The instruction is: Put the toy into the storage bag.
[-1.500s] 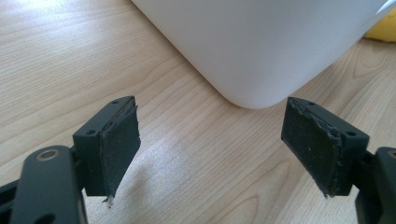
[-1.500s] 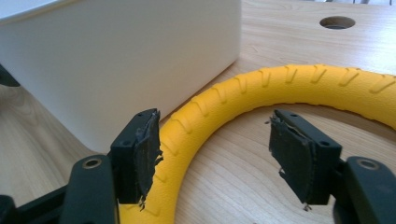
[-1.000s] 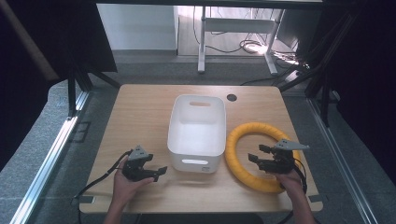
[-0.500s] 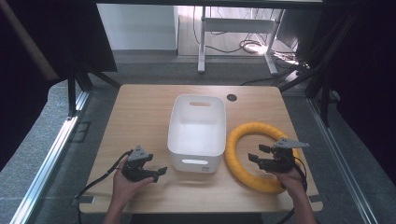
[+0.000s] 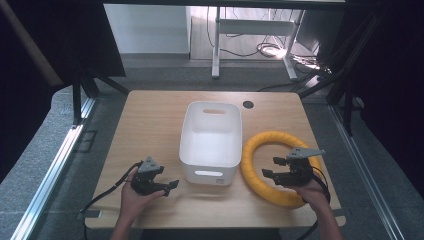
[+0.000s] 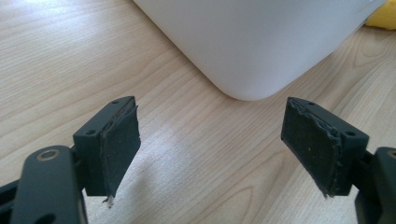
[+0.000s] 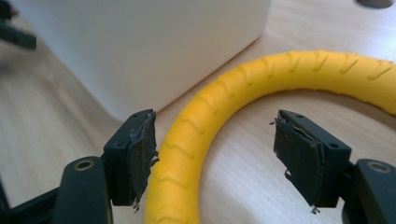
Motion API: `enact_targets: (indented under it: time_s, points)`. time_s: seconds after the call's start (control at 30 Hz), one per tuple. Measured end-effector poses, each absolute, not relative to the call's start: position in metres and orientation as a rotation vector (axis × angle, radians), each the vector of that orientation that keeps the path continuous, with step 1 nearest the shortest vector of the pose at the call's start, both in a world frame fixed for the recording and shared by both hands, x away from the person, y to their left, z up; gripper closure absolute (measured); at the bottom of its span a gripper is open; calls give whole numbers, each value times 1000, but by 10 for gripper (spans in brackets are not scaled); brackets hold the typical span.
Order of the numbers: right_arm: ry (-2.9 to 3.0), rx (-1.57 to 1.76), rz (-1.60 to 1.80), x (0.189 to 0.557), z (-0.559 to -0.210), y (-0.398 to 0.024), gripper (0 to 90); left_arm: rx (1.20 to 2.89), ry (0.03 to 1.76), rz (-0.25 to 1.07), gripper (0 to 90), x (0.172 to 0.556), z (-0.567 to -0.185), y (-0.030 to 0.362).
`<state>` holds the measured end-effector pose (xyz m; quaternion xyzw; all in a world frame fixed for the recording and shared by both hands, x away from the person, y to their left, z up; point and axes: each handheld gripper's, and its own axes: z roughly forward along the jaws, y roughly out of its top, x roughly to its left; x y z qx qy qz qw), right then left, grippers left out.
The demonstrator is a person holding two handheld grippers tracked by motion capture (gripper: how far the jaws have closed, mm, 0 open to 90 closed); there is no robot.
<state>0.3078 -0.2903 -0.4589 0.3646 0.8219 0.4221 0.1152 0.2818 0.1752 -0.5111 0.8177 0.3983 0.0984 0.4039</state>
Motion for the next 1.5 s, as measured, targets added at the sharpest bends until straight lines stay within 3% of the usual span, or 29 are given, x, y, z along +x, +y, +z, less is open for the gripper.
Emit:
enact_targets:
  time_s: [0.33, 0.67, 1.13, 1.5]
  points:
    - [2662, 1006, 982, 307, -442, -270, 329, 2065, 1017, 231, 197, 282, -511, 175]
    - [2855, 954, 668, 310, -473, -245, 338, 2085, 1014, 227, 197, 283, -513, 173]
    - [2951, 868, 384, 315, -489, -225, 367, 2092, 1024, 222, 196, 283, -516, 171]
    - [2988, 862, 239, 322, -495, -217, 453, 2100, 1025, 219, 196, 284, -518, 170]
